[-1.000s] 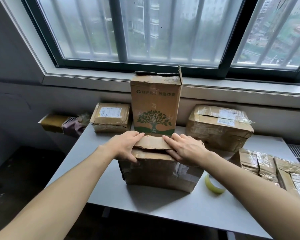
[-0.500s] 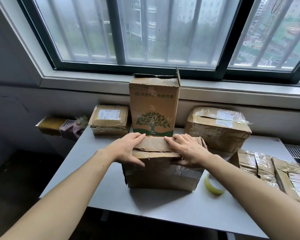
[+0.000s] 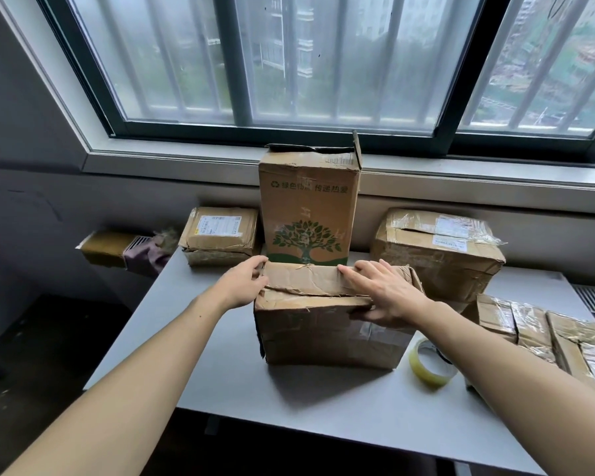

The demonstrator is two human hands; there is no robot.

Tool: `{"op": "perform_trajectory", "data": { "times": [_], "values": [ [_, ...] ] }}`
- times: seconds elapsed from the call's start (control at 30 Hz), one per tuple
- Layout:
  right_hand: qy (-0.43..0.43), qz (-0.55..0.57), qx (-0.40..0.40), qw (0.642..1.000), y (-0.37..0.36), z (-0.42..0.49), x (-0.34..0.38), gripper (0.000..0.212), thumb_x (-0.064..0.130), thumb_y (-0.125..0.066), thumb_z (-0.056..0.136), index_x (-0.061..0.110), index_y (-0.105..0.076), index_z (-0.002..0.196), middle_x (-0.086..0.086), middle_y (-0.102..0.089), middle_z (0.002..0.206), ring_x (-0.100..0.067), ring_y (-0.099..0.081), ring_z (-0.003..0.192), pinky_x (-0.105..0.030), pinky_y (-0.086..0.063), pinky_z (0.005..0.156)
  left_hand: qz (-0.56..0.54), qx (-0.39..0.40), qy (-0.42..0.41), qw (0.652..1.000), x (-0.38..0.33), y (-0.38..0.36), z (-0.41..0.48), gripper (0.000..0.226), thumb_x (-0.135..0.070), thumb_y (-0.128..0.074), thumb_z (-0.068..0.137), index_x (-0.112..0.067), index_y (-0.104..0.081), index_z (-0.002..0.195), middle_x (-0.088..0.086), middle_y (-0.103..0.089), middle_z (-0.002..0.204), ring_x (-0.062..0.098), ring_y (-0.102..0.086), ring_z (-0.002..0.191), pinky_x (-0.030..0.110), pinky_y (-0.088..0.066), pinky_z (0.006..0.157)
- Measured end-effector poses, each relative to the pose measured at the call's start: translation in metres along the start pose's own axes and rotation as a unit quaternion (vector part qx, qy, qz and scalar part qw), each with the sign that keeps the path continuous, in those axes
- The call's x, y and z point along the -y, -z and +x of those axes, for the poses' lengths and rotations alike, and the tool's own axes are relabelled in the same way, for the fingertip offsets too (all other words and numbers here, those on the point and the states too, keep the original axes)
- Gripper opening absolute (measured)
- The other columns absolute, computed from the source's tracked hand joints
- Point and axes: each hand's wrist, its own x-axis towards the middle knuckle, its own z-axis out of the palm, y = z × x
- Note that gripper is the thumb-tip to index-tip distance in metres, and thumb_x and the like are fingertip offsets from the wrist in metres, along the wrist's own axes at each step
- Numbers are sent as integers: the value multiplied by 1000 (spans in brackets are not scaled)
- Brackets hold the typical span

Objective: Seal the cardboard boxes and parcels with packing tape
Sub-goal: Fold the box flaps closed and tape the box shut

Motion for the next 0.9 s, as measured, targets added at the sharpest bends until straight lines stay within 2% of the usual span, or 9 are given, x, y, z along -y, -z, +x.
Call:
{"op": "perform_trajectory", "data": {
  "times": [0.17, 0.27, 0.37, 0.43, 0.5, 0.57, 0.67, 0.8, 0.9],
  "values": [
    [-31, 14, 46, 998, 7, -2, 2, 114, 73, -63, 78, 22, -3, 160, -11, -17, 161, -30, -12, 150, -47, -4, 122, 117, -49, -64, 990, -20, -4, 4, 53, -32, -52, 100, -22, -39, 150, -3, -40, 154, 19, -37, 141, 40, -32, 115],
    [-55, 58, 51, 995, 10, -9, 6, 113, 89, -37, 73, 27, -3, 160, -10, -7, 167, -29, -2, 154, -47, 1, 124, 148, -72, -124, 979, -38, -14, 10, 50, -39, -50, 100, -21, -44, 147, -4, -44, 152, 17, -37, 142, 42, -29, 117],
    [-89, 132, -36, 987, 21, -22, 8, 83, 76, -31, 92, 25, -28, 157, -6, -24, 164, -24, -17, 152, -45, -12, 125, 146, -78, -182, 969, -53, -28, 13, 45, -36, -52, 100, -21, -51, 142, -3, -52, 146, 16, -43, 137, 40, -32, 116],
    [-116, 151, -120, 974, 25, -32, 3, 66, 62, -32, 99, 16, -54, 141, -8, -48, 150, -26, -40, 140, -44, -29, 119, 143, -76, -217, 963, -66, -38, 13, 41, -34, -53, 99, -20, -55, 139, -2, -55, 142, 17, -46, 134, 40, -34, 115],
    [-157, 174, -184, 955, 22, -46, -8, 40, 40, -46, 102, 12, -66, 121, -8, -63, 129, -29, -54, 121, -43, -42, 106, 132, -78, -248, 956, -80, -50, 13, 36, -30, -56, 98, -20, -60, 133, -3, -60, 136, 18, -51, 129, 41, -39, 111],
    [-202, 204, -226, 931, 15, -62, -20, 24, 26, -52, 101, 10, -69, 107, -6, -67, 110, -29, -57, 105, -39, -44, 94, 111, -90, -288, 947, -98, -63, 13, 26, -25, -59, 97, -18, -67, 120, -2, -66, 124, 19, -58, 118, 41, -44, 104],
    [-259, 233, -247, 904, 9, -83, -31, 20, 20, -55, 100, 6, -68, 94, -7, -66, 93, -24, -56, 91, -30, -40, 83, 92, -86, -320, 939, -130, -82, 13, 13, -22, -59, 95, -16, -71, 100, -2, -68, 107, 18, -61, 101, 40, -46, 93],
    [-314, 291, -262, 865, -11, -106, -43, 18, 19, -59, 96, 7, -67, 86, -5, -66, 83, -21, -60, 81, -34, -46, 76, 112, -56, -340, 932, -167, -113, 11, 12, -25, -61, 93, -16, -68, 92, -1, -66, 106, 21, -59, 102, 41, -45, 90],
    [-343, 319, -196, 862, -35, -120, -46, 14, 19, -58, 95, 11, -67, 88, -5, -69, 87, -24, -63, 85, -35, -49, 75, 128, -39, -341, 931, -178, -129, 11, 9, -27, -62, 92, -18, -65, 92, -2, -65, 108, 21, -58, 105, 41, -44, 90]
  ]
}}
